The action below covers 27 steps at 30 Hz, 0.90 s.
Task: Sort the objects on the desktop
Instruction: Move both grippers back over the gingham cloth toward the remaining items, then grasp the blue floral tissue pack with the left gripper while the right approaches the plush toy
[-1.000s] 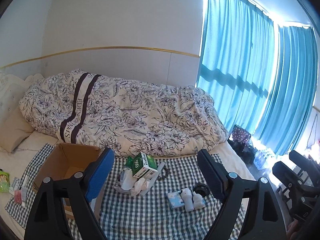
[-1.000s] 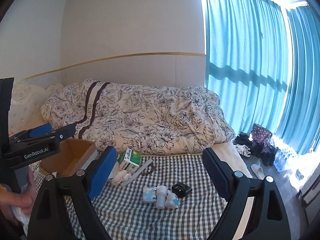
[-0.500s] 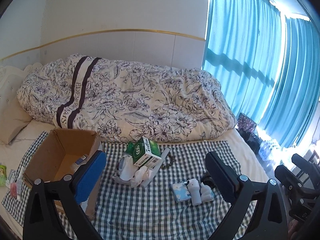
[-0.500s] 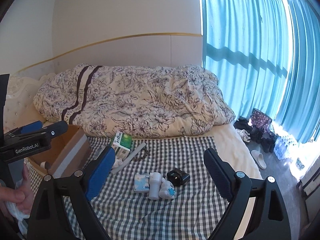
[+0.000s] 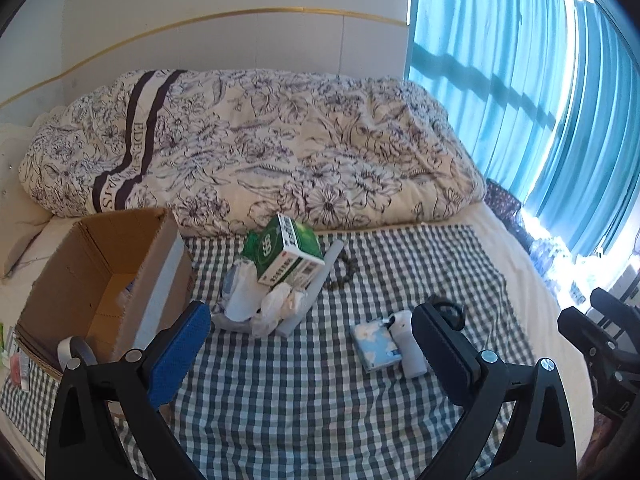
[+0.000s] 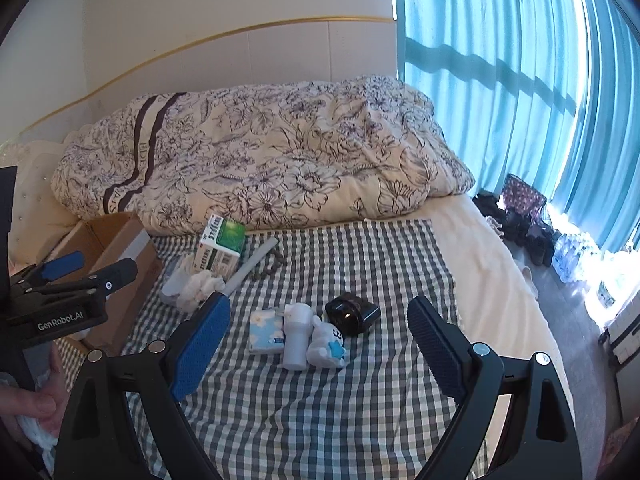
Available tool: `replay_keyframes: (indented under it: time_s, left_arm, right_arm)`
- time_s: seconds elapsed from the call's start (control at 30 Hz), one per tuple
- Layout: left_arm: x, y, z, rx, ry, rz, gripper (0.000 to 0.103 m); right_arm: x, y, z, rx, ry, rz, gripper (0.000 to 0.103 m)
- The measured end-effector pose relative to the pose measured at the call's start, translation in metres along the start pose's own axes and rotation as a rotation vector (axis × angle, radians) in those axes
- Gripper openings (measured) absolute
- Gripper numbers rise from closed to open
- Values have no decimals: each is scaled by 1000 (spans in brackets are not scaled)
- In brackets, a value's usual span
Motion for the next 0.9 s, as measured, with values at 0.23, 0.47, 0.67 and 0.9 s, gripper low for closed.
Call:
replay_keyframes:
  time_s: [0.23,0.47,0.67,0.9]
  left_arm:
    - [37,20,-10,14,13,67,103]
    - [75,37,-22,32,33,132,103]
    - [110,54,-34,48,57,191,103]
    - [149,71,-47,66,83,254,103]
  right_arm:
    - [29,15,-7,2,11,57,90]
    - [58,32,-17,16,21,118,90]
    - [87,50,-18,7,27,179,90]
    - [119,70,-21,7,26,244,90]
Point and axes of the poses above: each gripper's, at about its wrist camera, not at the fingertips, and x roughly the way its jaws point, z to its left, y to its underside, the point moved 6 cm from there along x, roughly the way its jaws point, and after that the axes turned 12 degrees about x, right-handed, at the moved point
